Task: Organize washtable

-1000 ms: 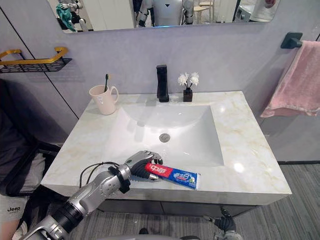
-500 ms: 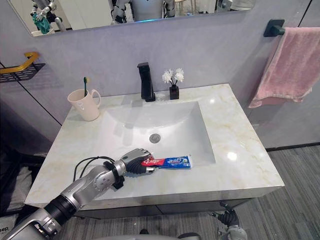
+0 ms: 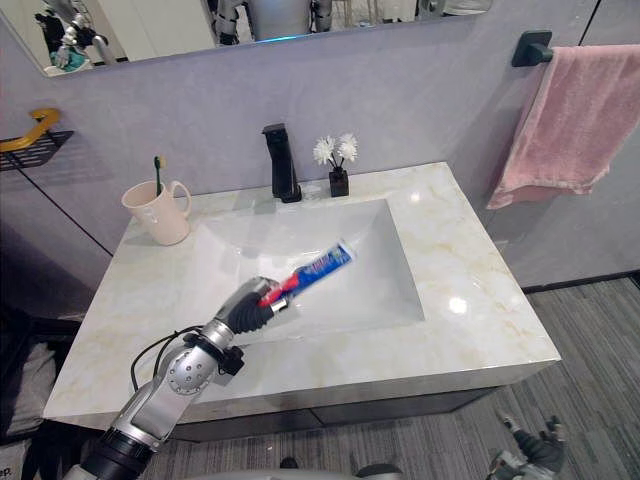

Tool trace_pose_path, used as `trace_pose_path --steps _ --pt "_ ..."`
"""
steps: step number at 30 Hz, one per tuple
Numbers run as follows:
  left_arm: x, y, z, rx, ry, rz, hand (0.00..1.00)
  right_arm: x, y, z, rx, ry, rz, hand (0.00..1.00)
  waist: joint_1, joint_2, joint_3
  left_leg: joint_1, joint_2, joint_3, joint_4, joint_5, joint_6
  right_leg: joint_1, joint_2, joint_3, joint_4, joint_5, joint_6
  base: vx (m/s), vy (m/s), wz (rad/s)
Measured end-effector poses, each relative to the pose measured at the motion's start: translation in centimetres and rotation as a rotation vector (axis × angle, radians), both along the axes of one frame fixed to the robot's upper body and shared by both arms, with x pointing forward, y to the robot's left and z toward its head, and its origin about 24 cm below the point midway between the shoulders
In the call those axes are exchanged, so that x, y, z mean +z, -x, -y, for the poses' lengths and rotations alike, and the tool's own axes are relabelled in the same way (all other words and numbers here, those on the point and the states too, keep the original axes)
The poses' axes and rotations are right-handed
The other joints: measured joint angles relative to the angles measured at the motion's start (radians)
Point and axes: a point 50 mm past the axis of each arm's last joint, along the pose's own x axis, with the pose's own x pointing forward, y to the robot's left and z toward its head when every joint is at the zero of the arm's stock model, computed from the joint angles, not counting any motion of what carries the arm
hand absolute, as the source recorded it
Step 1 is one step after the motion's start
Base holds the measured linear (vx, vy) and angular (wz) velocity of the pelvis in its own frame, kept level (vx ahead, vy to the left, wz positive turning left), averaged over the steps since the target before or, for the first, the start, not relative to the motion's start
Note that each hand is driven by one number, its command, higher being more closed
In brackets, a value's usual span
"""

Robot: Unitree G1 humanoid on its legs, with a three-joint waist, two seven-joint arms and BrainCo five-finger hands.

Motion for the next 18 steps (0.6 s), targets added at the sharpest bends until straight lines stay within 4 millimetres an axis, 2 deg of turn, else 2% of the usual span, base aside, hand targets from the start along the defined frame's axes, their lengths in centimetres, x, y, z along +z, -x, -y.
trace_pose_path --steps 1,2,3,5,6,7,8,9,11,13,14,15,16,18 --pt "0.5 0.0 -0.2 0.021 0.031 0.017 1.00 1.1 -0.2 0.4 -0.011 0.042 0.035 0.00 0.000 -0.003 -0.001 0.000 0.000 0.003 0.000 -0.001 0.001 -0.001 0.001 0.004 0.001 0.000 0.000 0.00 -0.025 -0.16" --pt "1.2 0.1 -0.8 0.067 0.084 0.048 1.00 3.6 -0.9 1.1 -0.023 0.134 0.097 0.00 0.000 -0.008 -0.003 -0.001 0.002 0.014 0.001 -0.005 0.001 -0.007 0.005 0.013 0.003 0.000 0.000 -0.01 -0.020 -0.17" --pt "1.5 0.2 -1.1 0.086 0.103 0.060 1.00 5.2 -1.3 1.4 -0.024 0.188 0.142 0.00 -0.001 -0.010 -0.005 0.000 0.003 0.019 0.001 -0.006 0.002 -0.009 0.005 0.017 0.004 0.000 0.000 -0.01 -0.020 -0.21" --pt "2.0 0.5 -2.0 0.137 0.135 0.083 1.00 10.3 -2.6 1.8 0.013 0.380 0.254 0.00 0.002 -0.016 -0.009 0.001 0.007 0.036 0.011 -0.016 0.003 -0.014 0.008 0.035 0.010 0.000 0.000 -0.02 -0.008 -0.20" --pt "2.0 0.6 -2.3 0.150 0.145 0.082 1.00 11.7 -3.1 1.8 0.031 0.433 0.284 0.00 0.001 -0.019 -0.010 0.001 0.008 0.041 0.017 -0.020 0.002 -0.014 0.008 0.039 0.012 0.000 0.000 -0.03 -0.005 -0.22" --pt "1.9 0.6 -2.7 0.167 0.148 0.081 1.00 14.0 -3.9 1.7 0.061 0.518 0.339 0.00 0.003 -0.024 -0.013 0.002 0.011 0.051 0.022 -0.024 0.002 -0.017 0.009 0.048 0.015 0.000 0.000 -0.03 -0.004 -0.17" --pt "1.9 0.6 -2.9 0.174 0.147 0.081 1.00 15.3 -4.3 1.6 0.076 0.562 0.376 0.00 0.004 -0.025 -0.016 0.002 0.012 0.054 0.025 -0.026 0.002 -0.019 0.010 0.053 0.017 0.000 0.000 -0.04 -0.004 -0.25" --pt "2.0 0.6 -3.1 0.184 0.149 0.084 1.00 18.2 -5.6 1.2 0.125 0.665 0.475 0.00 0.007 -0.032 -0.019 -0.003 0.014 0.061 0.035 -0.031 0.001 -0.027 0.011 0.064 0.022 0.001 0.001 -0.06 -0.005 -0.20" --pt "2.1 0.6 -3.1 0.185 0.153 0.086 1.00 20.9 -7.3 0.2 0.199 0.744 0.585 0.00 0.009 -0.037 -0.022 -0.007 0.016 0.067 0.036 -0.031 0.001 -0.035 0.011 0.070 0.022 0.005 0.006 -0.06 -0.005 -0.18" --pt "2.2 0.6 -2.9 0.181 0.204 0.081 1.00 25.1 -10.8 -2.7 0.401 0.821 0.817 0.00 0.016 -0.036 -0.024 -0.009 0.016 0.085 0.036 -0.031 0.001 -0.046 0.013 0.090 0.024 0.012 0.008 -0.05 0.003 -0.24" --pt "2.3 0.6 -2.8 0.177 0.212 0.085 1.00 26.0 -11.9 -3.8 0.474 0.819 0.879 0.00 0.017 -0.036 -0.024 -0.010 0.016 0.088 0.037 -0.031 0.002 -0.049 0.012 0.093 0.024 0.014 0.010 -0.03 0.009 -0.15" --pt "2.7 0.7 -2.5 0.157 0.230 0.095 1.00 27.3 -13.8 -6.2 0.622 0.787 0.990 0.00 0.024 -0.036 -0.024 -0.013 0.015 0.088 0.038 -0.031 0.002 -0.051 0.012 0.094 0.023 0.017 0.012 -0.04 0.006 -0.02" --pt "3.0 0.8 -2.0 0.133 0.257 0.102 1.00 28.2 -15.4 -8.6 0.762 0.731 1.082 0.00 0.033 -0.035 -0.024 -0.014 0.015 0.087 0.040 -0.031 0.002 -0.051 0.012 0.093 0.023 0.018 0.012 -0.04 -0.003 0.03" --pt "3.5 0.5 -1.1 0.087 0.282 0.116 1.00 28.6 -17.6 -12.4 0.970 0.619 1.168 0.00 0.057 -0.033 -0.026 -0.015 0.013 0.083 0.041 -0.030 0.002 -0.050 0.011 0.089 0.023 0.019 0.012 -0.03 -0.009 0.07"
